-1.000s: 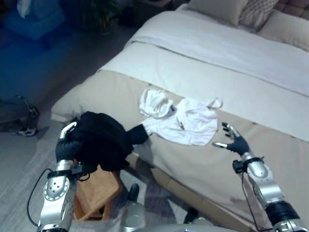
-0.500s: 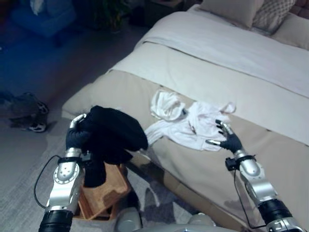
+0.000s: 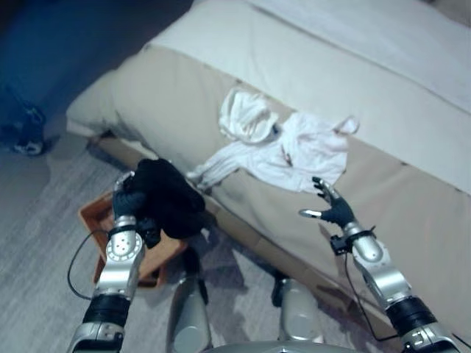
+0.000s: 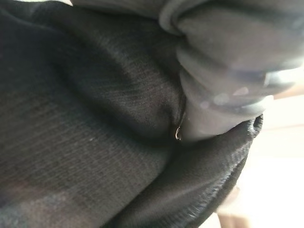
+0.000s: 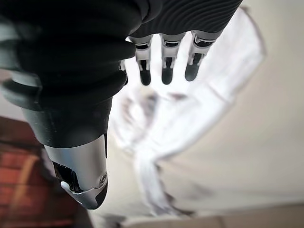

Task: Pick up clothes into the bucket

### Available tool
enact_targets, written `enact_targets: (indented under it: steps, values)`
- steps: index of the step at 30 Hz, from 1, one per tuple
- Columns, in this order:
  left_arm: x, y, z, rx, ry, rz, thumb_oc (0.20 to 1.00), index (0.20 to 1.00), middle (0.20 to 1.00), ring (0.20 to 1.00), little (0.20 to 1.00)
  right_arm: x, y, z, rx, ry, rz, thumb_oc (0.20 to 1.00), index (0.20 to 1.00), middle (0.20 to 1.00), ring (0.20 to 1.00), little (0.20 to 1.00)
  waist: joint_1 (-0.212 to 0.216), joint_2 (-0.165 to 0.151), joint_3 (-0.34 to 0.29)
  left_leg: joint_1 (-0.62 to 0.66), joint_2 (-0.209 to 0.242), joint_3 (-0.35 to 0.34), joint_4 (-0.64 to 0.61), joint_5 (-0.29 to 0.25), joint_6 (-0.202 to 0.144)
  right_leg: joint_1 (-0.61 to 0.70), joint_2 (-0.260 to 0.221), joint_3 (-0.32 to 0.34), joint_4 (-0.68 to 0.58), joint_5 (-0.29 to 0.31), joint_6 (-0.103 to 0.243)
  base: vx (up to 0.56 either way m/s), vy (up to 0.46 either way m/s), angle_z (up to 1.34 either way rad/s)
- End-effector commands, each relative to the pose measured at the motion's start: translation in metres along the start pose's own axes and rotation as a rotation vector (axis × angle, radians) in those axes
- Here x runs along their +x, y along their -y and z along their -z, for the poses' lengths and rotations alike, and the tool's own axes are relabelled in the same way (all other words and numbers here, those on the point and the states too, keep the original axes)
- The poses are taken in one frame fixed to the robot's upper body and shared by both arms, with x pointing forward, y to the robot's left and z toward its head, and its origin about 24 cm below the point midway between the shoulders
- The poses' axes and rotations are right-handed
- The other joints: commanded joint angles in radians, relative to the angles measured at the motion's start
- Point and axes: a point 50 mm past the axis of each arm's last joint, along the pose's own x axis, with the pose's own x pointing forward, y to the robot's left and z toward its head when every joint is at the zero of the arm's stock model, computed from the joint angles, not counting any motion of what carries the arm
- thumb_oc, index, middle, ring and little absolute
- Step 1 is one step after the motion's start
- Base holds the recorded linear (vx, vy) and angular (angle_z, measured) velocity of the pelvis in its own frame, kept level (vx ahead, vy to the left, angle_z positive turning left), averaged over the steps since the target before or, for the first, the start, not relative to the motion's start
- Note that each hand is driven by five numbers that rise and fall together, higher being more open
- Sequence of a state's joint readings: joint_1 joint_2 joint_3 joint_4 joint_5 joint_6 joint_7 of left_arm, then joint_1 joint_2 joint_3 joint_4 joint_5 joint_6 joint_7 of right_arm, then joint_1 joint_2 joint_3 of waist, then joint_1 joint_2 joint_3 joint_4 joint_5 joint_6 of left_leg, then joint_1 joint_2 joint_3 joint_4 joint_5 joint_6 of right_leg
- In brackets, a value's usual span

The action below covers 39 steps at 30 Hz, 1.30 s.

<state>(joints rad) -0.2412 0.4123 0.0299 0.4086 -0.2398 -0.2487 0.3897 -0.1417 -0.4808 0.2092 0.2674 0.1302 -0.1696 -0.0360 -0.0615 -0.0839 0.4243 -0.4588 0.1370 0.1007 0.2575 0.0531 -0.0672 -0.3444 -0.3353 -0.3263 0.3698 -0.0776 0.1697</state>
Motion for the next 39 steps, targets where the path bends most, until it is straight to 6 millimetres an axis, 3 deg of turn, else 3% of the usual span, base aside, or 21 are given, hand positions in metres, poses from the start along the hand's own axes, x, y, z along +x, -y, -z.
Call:
enact_targets:
  steps: [1,2,10,17,21,24,39]
  values:
    - [0.025,-0.023,-0.04,-0.01,0.198,-0.168,0.2,0.2,0.2,0.2,0.2,0.011,-0.005,-0.034,0.07,0.187,0.037,1.0,1.0,1.0,1.0,1.0,0.012,-0.052,-0.015,-0.046,0.021,-0.045,0.14,-0.089,0.003,-0.025,-0.046,-0.024,-0.063,0.157,0.008,0.01,-0.039,0.14]
    - [0.027,-0.025,-0.042,-0.004,0.201,-0.199,0.2,0.2,0.2,0.2,0.2,0.012,-0.006,-0.036,0.074,0.195,0.043,1.0,1.0,1.0,1.0,1.0,0.017,-0.053,-0.007,-0.056,0.026,-0.061,0.159,-0.12,-0.004,-0.035,-0.038,-0.012,-0.041,0.132,0.019,0.02,-0.042,0.16]
    - [0.042,-0.06,-0.058,0.009,0.234,-0.532,0.2,0.2,0.2,0.2,0.2,0.018,-0.007,-0.063,0.153,0.322,0.091,1.0,1.0,1.0,1.0,1.0,0.031,-0.102,0.042,-0.226,0.037,-0.089,0.282,-0.158,0.008,-0.175,-0.031,-0.02,0.046,0.113,0.018,-0.02,-0.015,0.06]
    - [0.04,-0.081,-0.078,0.017,0.327,-0.688,0.2,0.2,0.2,0.2,0.2,0.017,-0.006,-0.061,0.191,0.322,0.119,1.0,1.0,1.0,1.0,1.0,0.039,-0.124,0.058,-0.295,0.034,-0.107,0.318,-0.174,0.013,-0.219,-0.032,-0.045,0.072,0.106,0.022,0.0,-0.013,0.08]
    - [0.04,-0.109,-0.091,0.041,0.372,-0.808,0.2,0.2,0.2,0.2,0.2,0.013,-0.005,-0.055,0.214,0.301,0.123,1.0,1.0,1.0,1.0,1.0,0.043,-0.133,0.058,-0.318,0.034,-0.114,0.319,-0.178,0.013,-0.227,-0.027,-0.061,0.067,0.11,0.026,0.02,-0.004,0.08]
    - [0.038,-0.118,-0.097,0.043,0.4,-0.858,0.2,0.2,0.2,0.2,0.2,0.011,-0.006,-0.052,0.219,0.288,0.121,1.0,1.0,1.0,1.0,1.0,0.046,-0.139,0.057,-0.319,0.033,-0.118,0.319,-0.18,0.014,-0.221,-0.025,-0.067,0.062,0.111,0.029,0.01,0.0,0.01]
    - [0.026,-0.13,-0.119,0.068,0.542,-0.962,0.2,0.2,0.2,0.2,0.2,0.005,-0.009,-0.044,0.233,0.266,0.09,1.0,1.0,1.0,1.0,1.0,0.068,-0.15,0.024,-0.25,0.024,-0.111,0.251,-0.175,0.015,-0.145,-0.012,-0.094,-0.005,0.127,0.035,0.01,-0.002,0.02]
